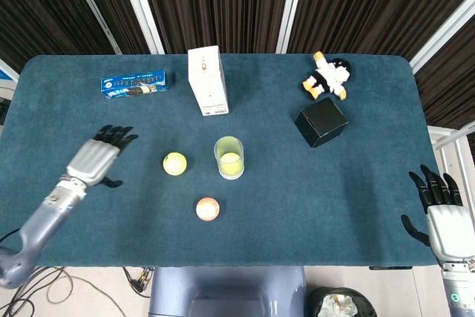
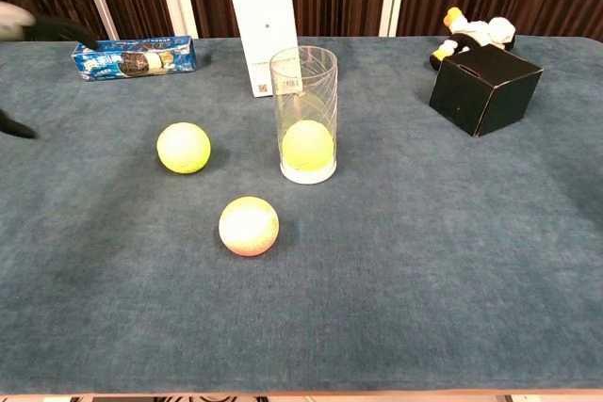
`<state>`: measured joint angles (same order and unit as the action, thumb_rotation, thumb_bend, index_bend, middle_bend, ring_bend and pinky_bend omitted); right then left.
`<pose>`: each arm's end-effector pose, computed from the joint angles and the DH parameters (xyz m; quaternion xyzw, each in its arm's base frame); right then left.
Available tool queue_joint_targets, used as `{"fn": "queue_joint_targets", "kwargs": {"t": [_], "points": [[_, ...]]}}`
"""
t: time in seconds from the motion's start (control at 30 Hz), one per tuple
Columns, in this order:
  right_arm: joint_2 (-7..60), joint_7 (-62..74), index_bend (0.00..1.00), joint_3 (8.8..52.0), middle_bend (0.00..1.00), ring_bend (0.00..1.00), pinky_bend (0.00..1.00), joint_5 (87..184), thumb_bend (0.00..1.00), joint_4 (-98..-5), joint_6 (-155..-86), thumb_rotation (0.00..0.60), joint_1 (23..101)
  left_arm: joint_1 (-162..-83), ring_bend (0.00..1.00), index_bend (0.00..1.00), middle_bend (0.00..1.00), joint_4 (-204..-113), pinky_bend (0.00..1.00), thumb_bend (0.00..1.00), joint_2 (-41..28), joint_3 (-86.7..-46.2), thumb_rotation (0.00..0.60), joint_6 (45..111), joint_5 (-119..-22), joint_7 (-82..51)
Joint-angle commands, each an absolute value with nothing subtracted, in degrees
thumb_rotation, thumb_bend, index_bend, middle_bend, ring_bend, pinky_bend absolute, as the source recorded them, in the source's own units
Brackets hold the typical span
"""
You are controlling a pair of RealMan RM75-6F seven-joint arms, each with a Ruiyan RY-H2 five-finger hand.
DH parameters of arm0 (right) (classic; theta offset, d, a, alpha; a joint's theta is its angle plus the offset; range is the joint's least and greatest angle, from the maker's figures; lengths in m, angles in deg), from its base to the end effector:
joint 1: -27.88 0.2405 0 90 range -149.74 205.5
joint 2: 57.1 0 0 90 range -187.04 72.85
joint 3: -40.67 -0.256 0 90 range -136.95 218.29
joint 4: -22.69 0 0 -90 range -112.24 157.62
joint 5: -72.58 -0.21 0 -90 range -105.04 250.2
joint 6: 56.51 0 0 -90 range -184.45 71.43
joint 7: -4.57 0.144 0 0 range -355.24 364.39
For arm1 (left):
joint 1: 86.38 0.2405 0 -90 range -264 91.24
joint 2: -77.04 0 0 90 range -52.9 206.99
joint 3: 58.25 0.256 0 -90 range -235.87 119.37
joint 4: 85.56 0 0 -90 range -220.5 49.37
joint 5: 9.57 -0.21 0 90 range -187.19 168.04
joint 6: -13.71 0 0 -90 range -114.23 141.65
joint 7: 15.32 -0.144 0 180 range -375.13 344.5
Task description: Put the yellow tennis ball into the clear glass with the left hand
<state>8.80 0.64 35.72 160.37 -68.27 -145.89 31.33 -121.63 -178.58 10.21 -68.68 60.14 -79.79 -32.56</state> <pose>-0.3062 -0.1804 0.1647 0.5865 -0.3377 0.4022 0.6166 -0.2107 0.3360 0.0841 -0.7760 -0.3421 -0.2775 0.4514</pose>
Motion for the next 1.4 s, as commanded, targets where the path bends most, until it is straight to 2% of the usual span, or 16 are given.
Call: {"fn": "queue_joint_targets", "kwargs": {"t": [0.03,0.1,0.37,0.67,0.83,1.1,1.27,1.4], "points": [[8.8,0.7,0.13,35.7,0.03,0.11,0.06,160.2,0.35,-68.3,-145.9,0.600,31.3,-124.5,0.01,0.12,0.03,-175.5,0.07,0.07,5.6,-68.6,0.600,59.8,-77.9,-36.5],[8.7,0.7,0.13,35.7,0.03,0.11,0.06,160.1,0.35,-68.3,-145.9,0.600,31.3,-125.4,0.02,0.13,0.04,-173.9,0.10,0.07,3.3,-68.6,0.600,60.0,-77.3,-37.8],[8.6,0.6,0.13,35.6,0.03,0.11,0.05,159.9,0.35,-68.4,-145.9,0.600,31.2,-129.0,0.02,0.14,0.04,-169.2,0.10,0.07,-3.4,-68.6,0.600,60.4,-74.8,-41.7],[8.4,0.5,0.13,35.6,0.04,0.11,0.10,159.7,0.35,-68.6,-145.8,0.600,31.1,-132.1,0.05,0.17,0.06,-166.5,0.14,0.08,-7.9,-67.9,0.600,60.1,-71.4,-46.9],[8.2,0.6,0.13,35.5,0.04,0.11,0.07,159.5,0.35,-68.7,-145.7,0.600,31.0,-133.1,0.09,0.19,0.11,-165.2,0.19,0.11,-10.2,-67.3,0.600,61.2,-70.1,-49.5],[8.0,0.9,0.13,35.4,0.04,0.11,0.06,159.2,0.35,-68.8,-145.7,0.600,30.9,-134.3,0.12,0.21,0.15,-162.0,0.22,0.13,-13.5,-66.3,0.600,61.7,-67.5,-52.4],[7.9,1.0,0.13,35.4,0.04,0.11,0.06,159.0,0.35,-68.8,-145.6,0.600,30.9,-134.8,0.17,0.26,0.20,-160.6,0.29,0.14,-14.9,-65.5,0.600,62.1,-67.0,-53.6],[7.9,0.9,0.13,35.4,0.03,0.11,0.07,159.0,0.35,-68.9,-145.4,0.600,30.9,-135.0,0.26,0.29,0.28,-160.2,0.40,0.16,-15.8,-65.1,0.600,63.0,-67.1,-54.4]]}}
